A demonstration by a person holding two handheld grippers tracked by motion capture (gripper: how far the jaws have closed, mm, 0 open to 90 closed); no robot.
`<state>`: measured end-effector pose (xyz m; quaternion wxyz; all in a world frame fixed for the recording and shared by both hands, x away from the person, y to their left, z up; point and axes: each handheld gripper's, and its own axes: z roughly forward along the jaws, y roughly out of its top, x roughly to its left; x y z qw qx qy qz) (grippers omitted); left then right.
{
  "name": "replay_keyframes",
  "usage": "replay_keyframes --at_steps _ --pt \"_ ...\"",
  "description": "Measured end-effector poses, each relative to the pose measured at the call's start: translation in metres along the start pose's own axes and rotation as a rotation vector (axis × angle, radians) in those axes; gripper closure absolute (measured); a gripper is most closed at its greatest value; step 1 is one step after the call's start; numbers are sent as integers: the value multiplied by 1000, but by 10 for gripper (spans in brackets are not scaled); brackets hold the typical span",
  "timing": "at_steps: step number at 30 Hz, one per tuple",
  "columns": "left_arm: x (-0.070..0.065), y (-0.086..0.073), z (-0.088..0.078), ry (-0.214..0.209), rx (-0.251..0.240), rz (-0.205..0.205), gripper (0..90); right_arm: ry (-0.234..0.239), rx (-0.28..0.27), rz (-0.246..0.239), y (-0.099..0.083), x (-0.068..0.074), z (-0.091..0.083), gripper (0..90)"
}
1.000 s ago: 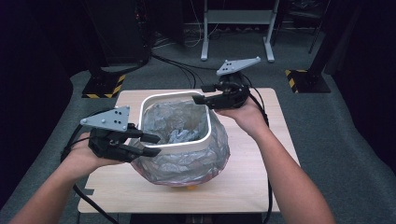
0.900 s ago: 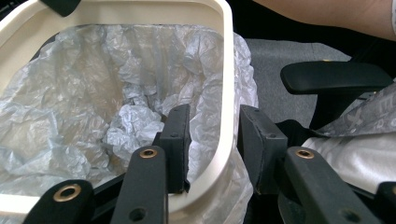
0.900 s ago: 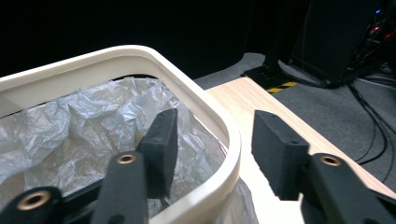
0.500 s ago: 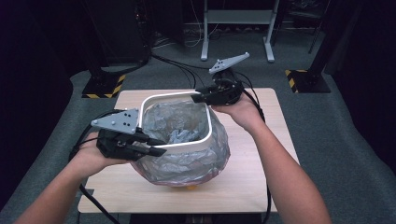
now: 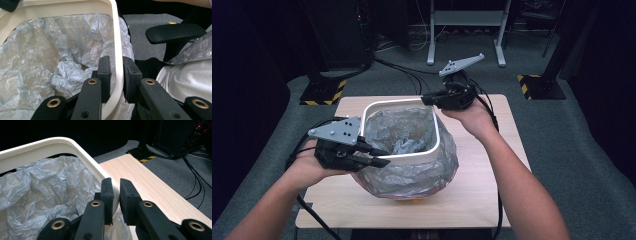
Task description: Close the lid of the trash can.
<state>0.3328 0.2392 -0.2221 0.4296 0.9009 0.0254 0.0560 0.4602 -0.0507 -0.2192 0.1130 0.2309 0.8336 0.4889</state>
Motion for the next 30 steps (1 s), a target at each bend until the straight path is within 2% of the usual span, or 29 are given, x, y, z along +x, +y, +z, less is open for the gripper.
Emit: replay_keyframes --at_steps 8,17,23,30 --pt "1 -9 1 -20 -34 9 784 -19 -5 -13 -1 5 -5 826" --pt "-7 0 0 -5 -9 46 788 -35 -16 -35 0 11 -13 832" --pt "-7 -3 6 -7 13 37 793 -43 -19 -32 -4 11 -11 834" --pt "-11 -3 9 13 29 59 800 -32 -78 -25 -13 11 -10 834"
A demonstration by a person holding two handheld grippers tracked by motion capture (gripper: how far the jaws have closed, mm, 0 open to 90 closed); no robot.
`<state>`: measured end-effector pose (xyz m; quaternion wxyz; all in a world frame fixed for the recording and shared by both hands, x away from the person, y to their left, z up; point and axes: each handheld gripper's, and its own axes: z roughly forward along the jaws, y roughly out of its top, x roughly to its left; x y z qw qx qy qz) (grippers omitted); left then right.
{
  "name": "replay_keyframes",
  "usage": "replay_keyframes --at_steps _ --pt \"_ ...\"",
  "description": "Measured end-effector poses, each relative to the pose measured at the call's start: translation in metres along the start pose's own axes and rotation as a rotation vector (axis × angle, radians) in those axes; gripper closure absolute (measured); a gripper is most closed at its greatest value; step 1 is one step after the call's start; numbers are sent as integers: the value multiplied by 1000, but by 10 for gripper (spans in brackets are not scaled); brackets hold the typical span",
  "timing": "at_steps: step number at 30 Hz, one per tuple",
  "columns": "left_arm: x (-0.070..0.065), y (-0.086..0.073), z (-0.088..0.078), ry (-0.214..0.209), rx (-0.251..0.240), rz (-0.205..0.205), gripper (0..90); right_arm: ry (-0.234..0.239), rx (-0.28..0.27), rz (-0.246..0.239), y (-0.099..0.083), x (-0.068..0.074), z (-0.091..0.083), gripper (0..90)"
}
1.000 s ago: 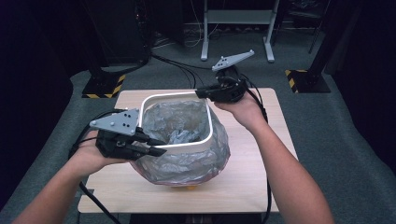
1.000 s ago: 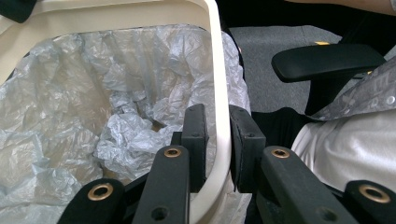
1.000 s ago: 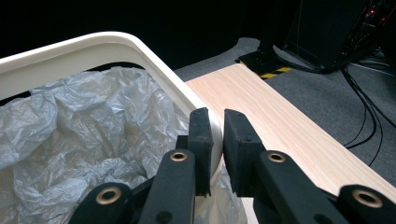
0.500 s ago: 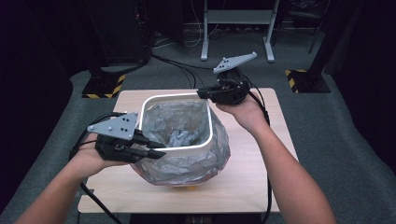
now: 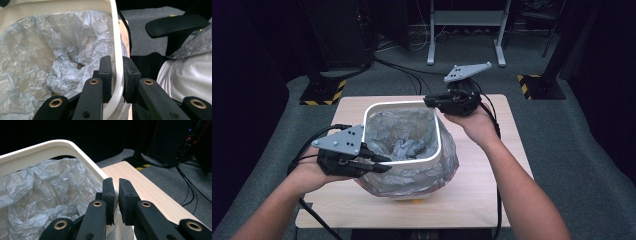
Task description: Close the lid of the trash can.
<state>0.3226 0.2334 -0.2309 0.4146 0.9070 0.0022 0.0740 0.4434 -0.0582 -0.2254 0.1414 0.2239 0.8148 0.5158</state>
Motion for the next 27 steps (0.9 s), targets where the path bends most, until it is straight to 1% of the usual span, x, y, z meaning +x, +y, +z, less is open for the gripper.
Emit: replay_keyframes --at_steps 1,2,3,4,6,7,10,11,14,16,19,22,23,25,27 --pt "-1 0 1 5 3 3 802 1 -10 -3 -1 0 -1 834" --pt "-2 0 3 4 28 0 803 -1 -19 -4 -3 1 -1 832" --pt "-3 -1 8 12 50 11 804 -3 -20 -6 -4 1 -1 832" --pt "-4 -3 10 16 50 18 806 -7 -28 -10 -6 2 0 832" --pt "-2 -5 9 10 39 8 805 -14 -41 -17 -8 2 0 831" --pt "0 -5 8 1 35 2 804 -14 -45 -18 -8 2 0 831" --pt "5 -5 5 -24 17 -22 803 -19 -30 -23 -5 2 1 832" --pt "7 -4 3 -36 0 -30 805 -18 -20 -31 -4 1 2 833" --pt "13 -3 -5 -74 -63 -66 806 -14 -8 -29 1 0 3 834" --pt "17 -2 -7 -80 -71 -77 805 -15 7 -28 3 -2 5 834" --pt "18 0 -6 -77 -52 -79 806 -14 14 -17 3 -4 8 834" --pt "17 5 -4 -65 -31 -68 806 -15 14 -16 4 -6 8 835" --pt "17 7 -3 -67 -28 -71 807 -17 14 -15 4 -7 9 837" --pt "17 10 1 -72 -6 -67 810 -19 32 -17 2 -8 11 838" --pt "17 11 2 -81 -7 -66 814 -15 34 -11 -1 -9 13 838"
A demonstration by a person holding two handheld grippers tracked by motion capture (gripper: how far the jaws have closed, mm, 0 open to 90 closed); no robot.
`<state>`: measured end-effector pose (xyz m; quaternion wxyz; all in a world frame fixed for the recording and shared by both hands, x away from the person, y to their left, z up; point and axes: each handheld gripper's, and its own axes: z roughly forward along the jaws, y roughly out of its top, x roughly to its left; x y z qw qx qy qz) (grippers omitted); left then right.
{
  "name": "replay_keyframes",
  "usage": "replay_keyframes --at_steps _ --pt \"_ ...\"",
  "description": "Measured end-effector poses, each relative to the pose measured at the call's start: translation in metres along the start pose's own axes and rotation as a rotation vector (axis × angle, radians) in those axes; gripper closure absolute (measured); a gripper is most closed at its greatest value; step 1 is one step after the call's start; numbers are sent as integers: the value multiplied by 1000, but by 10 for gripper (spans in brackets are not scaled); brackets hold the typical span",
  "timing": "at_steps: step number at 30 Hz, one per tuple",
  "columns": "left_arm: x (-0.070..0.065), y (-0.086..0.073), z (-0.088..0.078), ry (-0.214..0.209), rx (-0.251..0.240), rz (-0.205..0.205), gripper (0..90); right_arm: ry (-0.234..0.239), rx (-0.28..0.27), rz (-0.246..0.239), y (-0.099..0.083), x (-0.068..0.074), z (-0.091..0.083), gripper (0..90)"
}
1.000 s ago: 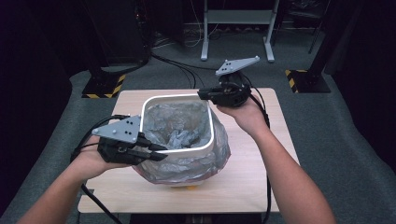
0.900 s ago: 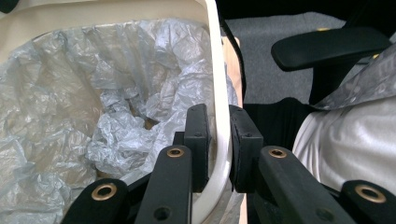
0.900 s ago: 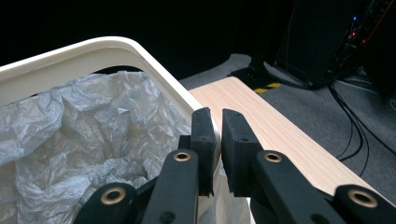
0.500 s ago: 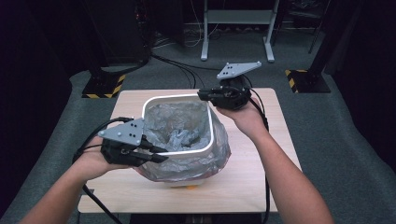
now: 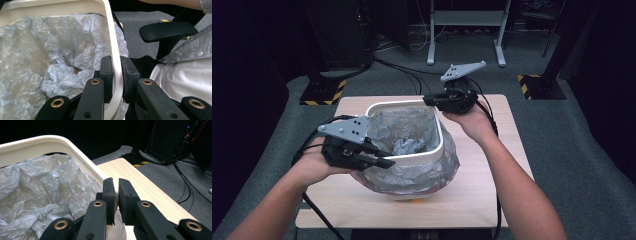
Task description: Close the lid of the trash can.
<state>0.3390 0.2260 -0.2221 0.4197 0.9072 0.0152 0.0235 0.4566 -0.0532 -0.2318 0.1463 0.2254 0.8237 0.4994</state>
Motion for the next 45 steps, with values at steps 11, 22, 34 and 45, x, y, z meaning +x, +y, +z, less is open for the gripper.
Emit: replay_keyframes --at_steps 11,22,34,45 --pt "3 -4 -1 -7 -22 -19 810 27 9 39 -9 -4 3 837" --pt "-3 -15 -7 -2 -41 -2 808 -5 -7 -15 4 10 -5 837" --pt "-3 -15 -6 3 -46 17 807 -34 -7 -51 11 14 -13 838" --pt "0 -21 -7 -11 -42 13 804 -20 -22 -33 4 13 -10 836"
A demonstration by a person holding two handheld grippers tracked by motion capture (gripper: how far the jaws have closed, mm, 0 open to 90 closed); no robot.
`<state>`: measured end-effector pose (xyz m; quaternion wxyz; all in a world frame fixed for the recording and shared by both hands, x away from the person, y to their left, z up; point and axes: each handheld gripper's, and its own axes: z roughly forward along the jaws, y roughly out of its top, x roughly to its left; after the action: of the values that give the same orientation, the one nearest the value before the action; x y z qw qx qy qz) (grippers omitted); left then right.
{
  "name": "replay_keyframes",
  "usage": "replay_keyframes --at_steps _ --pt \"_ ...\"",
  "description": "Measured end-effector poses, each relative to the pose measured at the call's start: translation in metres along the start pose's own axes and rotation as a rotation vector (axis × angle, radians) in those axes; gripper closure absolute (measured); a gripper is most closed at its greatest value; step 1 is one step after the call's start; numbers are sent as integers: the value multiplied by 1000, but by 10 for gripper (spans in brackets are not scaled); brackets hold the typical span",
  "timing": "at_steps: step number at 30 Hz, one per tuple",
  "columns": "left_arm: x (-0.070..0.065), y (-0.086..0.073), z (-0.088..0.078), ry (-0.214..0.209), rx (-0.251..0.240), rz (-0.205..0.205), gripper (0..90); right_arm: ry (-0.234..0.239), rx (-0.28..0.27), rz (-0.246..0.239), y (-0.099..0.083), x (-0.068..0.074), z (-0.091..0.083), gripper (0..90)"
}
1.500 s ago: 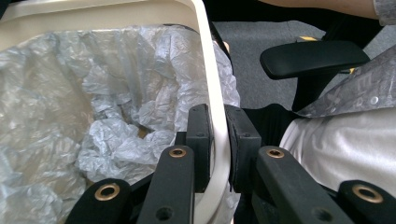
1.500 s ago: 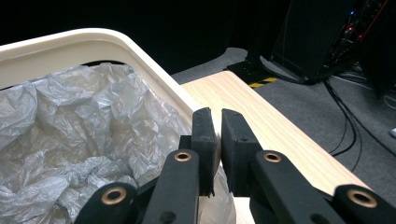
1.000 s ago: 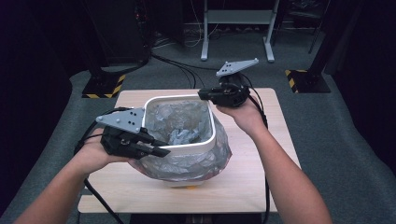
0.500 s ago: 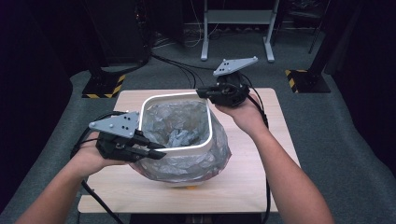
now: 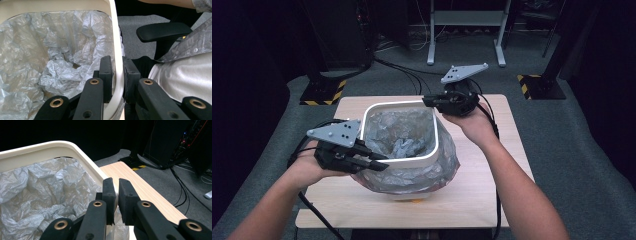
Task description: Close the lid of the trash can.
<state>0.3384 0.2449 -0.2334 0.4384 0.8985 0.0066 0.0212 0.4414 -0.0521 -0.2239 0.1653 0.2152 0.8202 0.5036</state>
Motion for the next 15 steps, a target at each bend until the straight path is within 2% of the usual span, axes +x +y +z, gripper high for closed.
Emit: replay_keyframes --at_steps 10,15 --pt "0 3 6 11 14 7 805 -23 -20 -11 -5 0 0 837" --pt "0 4 8 10 22 13 806 -51 -50 -38 -10 4 -2 836"
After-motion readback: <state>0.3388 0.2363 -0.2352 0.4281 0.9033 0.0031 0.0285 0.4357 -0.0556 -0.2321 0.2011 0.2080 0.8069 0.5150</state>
